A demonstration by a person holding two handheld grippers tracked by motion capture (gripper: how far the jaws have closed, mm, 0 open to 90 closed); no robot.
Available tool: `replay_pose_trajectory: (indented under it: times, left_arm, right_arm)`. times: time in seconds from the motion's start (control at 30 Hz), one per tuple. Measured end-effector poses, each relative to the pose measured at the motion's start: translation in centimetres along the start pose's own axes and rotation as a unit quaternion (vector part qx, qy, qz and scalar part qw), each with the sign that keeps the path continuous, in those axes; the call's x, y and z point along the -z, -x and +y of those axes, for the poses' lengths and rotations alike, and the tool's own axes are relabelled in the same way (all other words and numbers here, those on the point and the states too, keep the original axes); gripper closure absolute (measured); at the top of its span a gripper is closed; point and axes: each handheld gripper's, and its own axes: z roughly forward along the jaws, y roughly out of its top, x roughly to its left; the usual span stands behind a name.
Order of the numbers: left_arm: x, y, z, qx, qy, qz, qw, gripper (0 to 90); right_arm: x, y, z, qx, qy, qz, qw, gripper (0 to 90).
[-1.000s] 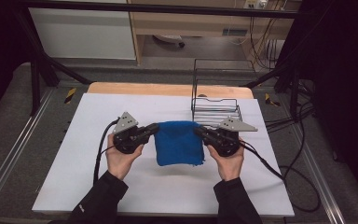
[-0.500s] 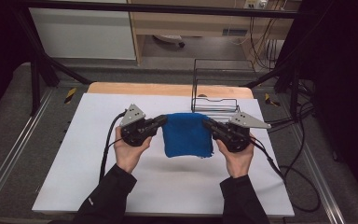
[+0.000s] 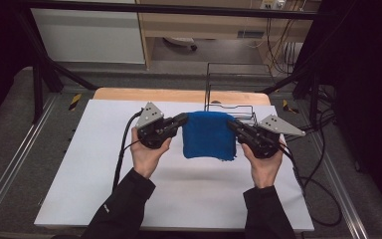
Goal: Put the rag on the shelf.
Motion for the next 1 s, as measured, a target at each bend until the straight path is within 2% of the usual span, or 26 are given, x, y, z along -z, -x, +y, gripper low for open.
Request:
replay_pose_trajectory:
  times: [0.33, 0.47, 1.0]
  left_arm:
    - [-1.0, 0.7, 1.4, -0.002, 0.023, -0.006, 0.9997, 86.0]
    - [-1.3, 0.8, 2.0, 0.007, 0.033, -0.012, 0.9993, 86.0]
    - [-2.5, 1.3, 4.6, -0.002, 0.063, -0.018, 0.9978, 86.1]
  right_arm:
    - [0.9, 0.6, 1.3, 0.010, 0.021, -0.015, 0.9996, 83.7]
    - [1.3, 0.9, 1.9, 0.015, 0.031, -0.020, 0.9992, 83.7]
    - [2.2, 1.7, 4.3, 0.029, 0.061, -0.038, 0.9970, 83.8]
